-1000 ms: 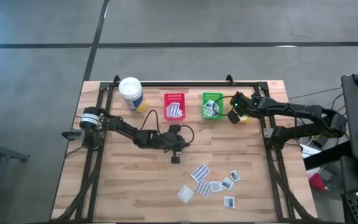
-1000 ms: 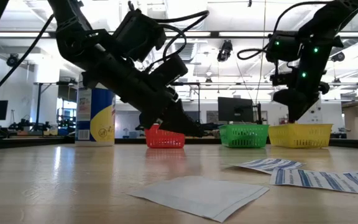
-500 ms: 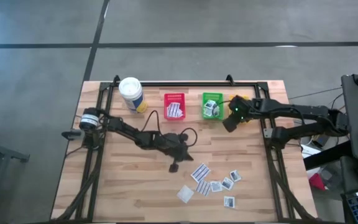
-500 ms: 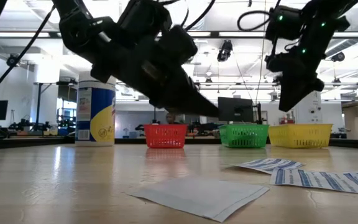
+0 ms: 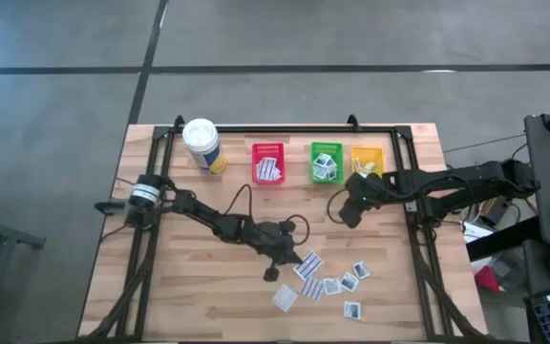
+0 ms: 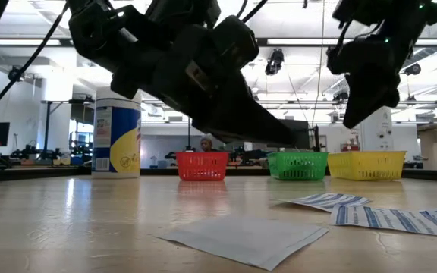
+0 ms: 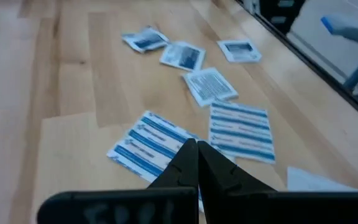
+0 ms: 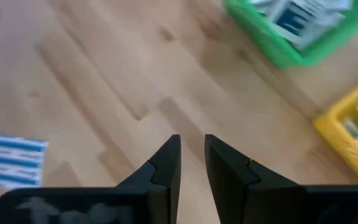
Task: Pick & Place First Aid Supplies
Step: Put the blue bandage in the red bin
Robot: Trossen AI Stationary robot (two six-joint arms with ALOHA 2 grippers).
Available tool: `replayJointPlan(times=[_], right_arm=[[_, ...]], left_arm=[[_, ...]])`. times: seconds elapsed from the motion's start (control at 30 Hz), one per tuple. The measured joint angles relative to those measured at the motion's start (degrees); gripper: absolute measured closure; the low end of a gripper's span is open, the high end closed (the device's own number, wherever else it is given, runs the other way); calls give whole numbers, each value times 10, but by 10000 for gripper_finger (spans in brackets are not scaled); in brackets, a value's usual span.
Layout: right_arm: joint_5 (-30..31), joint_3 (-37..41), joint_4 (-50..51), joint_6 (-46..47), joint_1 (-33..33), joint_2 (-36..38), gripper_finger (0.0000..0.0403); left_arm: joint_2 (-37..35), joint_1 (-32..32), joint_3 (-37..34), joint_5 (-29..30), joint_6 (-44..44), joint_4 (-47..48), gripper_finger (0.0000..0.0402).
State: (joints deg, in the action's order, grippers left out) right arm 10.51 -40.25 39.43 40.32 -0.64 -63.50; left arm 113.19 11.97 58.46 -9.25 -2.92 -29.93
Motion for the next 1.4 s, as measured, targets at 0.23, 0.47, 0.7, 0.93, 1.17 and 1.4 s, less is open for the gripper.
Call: replayJointPlan(times=[0.23,0.47,0.7,0.93,1.17,1.4], right_arm=[[0,0,-97,-1,47,0,335],[2,1,-147,-12,72,-5,335],[1,7,-149,-11,83,-5,335],[0,53,-229,0,99,-5,335],[-2,91,-295,29,128,-5,335],[-1,121,-362,37,156,-5,335]], left_arm=[[19,-3,0,13,-37,3,402],[53,5,7,4,-69,-16,402],[67,0,15,5,-81,-8,402],[68,-11,15,20,-95,34,401],[64,-21,15,80,-107,61,401],[64,-40,14,110,-120,68,401]])
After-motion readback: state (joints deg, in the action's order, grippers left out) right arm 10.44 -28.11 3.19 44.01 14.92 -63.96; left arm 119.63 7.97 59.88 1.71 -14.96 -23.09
